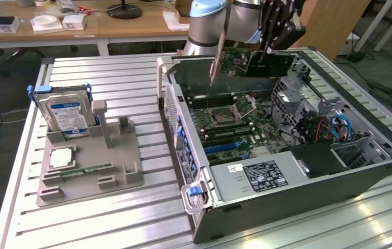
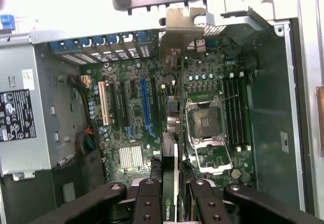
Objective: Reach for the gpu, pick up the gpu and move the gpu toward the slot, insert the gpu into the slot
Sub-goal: 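Insert the gpu into the slot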
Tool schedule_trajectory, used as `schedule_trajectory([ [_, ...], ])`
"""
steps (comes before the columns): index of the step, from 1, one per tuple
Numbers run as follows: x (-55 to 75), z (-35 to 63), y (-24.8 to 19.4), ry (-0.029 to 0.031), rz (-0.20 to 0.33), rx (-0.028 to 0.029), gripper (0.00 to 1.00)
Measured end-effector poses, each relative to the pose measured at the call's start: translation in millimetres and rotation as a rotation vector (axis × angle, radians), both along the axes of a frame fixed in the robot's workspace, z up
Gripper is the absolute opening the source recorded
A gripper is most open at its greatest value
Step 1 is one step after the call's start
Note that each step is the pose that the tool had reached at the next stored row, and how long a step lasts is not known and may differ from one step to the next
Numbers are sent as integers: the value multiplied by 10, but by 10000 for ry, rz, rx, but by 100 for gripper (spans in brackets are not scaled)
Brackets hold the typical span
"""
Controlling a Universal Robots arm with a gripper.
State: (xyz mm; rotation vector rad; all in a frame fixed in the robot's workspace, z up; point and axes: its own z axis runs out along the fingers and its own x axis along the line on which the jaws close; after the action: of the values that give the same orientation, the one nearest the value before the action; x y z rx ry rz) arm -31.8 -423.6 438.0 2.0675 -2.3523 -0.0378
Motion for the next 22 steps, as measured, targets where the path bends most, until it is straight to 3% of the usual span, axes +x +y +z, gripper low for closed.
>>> schedule_trajectory([
  [3,0,-5,0,-283,133,1,26],
  [4,-1,-12,-1,-346,150,4,26],
  [8,-2,-80,-22,-357,170,2,26],
  [11,-1,-114,-23,-350,481,11,26],
  [12,0,-119,-24,-352,515,78,26],
  [16,-1,-133,-30,-365,541,580,26],
  [17,-1,-153,-34,-368,546,606,26],
  [22,-1,-241,-77,-362,584,601,26],
])
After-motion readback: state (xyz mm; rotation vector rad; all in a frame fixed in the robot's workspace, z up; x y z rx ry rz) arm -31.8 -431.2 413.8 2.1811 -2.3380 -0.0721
